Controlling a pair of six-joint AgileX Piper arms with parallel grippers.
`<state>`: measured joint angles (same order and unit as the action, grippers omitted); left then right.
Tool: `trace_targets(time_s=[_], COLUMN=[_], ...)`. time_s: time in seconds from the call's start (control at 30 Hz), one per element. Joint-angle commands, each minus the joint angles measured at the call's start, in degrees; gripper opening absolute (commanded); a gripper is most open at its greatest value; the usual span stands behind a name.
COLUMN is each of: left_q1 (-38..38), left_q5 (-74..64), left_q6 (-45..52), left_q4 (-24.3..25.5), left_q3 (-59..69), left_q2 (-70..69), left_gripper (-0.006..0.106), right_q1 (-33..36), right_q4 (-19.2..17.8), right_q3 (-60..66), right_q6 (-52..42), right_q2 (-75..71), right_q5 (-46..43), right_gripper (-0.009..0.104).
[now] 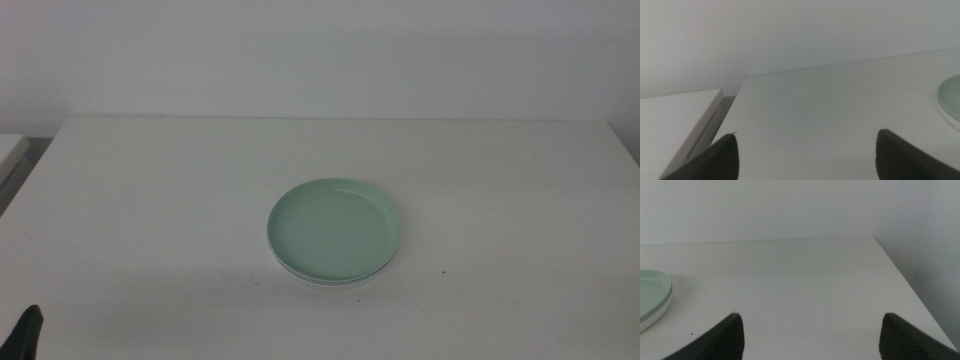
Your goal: Stack the three bowls on top of each other.
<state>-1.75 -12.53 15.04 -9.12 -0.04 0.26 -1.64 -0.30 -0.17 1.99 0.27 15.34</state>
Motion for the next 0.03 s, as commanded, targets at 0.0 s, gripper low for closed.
trace_targets(time_s=[0.0], left_q1=[-0.05], left_q5=[0.84], left_q6=[-0.32], left_q4=[0.07], left_q3=[0.04], left_q2=[-0.26], left_gripper=[0.094], right_q1=[-0.30], right_q4=[-0.60], right_q3=[0.17], right_q6=[-0.27], right_q2=[-0.27], right_q5=[-0.52], right_gripper=[0.093])
